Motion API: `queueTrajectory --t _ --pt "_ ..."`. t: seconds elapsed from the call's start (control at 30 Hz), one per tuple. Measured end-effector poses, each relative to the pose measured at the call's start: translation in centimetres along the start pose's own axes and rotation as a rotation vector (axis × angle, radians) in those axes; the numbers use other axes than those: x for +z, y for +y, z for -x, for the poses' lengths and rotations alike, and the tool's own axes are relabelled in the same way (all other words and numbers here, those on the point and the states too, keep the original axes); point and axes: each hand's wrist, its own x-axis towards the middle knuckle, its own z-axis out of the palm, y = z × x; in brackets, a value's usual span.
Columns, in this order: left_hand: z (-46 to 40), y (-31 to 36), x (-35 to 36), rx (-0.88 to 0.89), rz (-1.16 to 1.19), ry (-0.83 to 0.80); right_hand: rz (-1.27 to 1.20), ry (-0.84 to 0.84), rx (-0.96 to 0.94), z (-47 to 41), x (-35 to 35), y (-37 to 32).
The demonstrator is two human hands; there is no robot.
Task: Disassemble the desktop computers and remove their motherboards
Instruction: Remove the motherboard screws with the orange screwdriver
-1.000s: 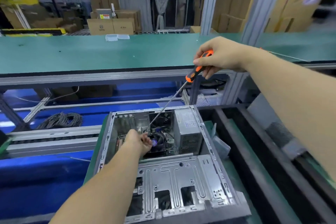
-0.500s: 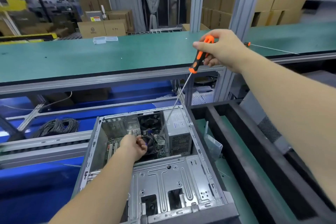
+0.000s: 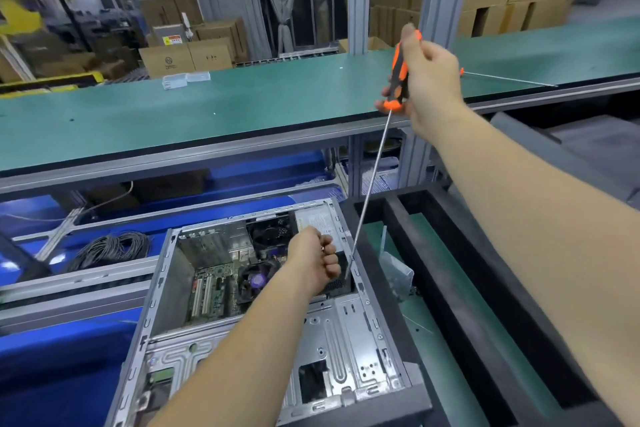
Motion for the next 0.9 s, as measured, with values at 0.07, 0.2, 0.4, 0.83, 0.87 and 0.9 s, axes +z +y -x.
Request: queueTrajectory --t 0.07,0.2,0.4,0.83,0.87,0.9 --pt "-0.2 -0.5 1.0 -0.014 0.050 -0.008 -0.009 0.029 -0.001 -0.6 -0.7 -1.1" --pt "-0.7 -1.3 3.5 -0.037 0.065 -0.007 0.075 0.021 0.039 -0.7 -2.6 -0.6" --pt "-3.0 -2.7 7.6 0.016 -0.076 0.017 0.205 0.040 0.152 1.1 -7.0 6.5" --pt "-10.9 -7.3 12.9 -0.115 -0.153 0.047 0.249 0.205 0.435 5.5 -17.4 22.3" --pt "-11.5 -7.3 13.1 -0.123 -0.167 0.045 0.274 0.213 0.452 5.7 -18.0 23.1" --pt "-11.8 -7.4 13.2 -0.126 -0.177 0.047 0.312 0.210 0.471 5.8 -18.6 24.0"
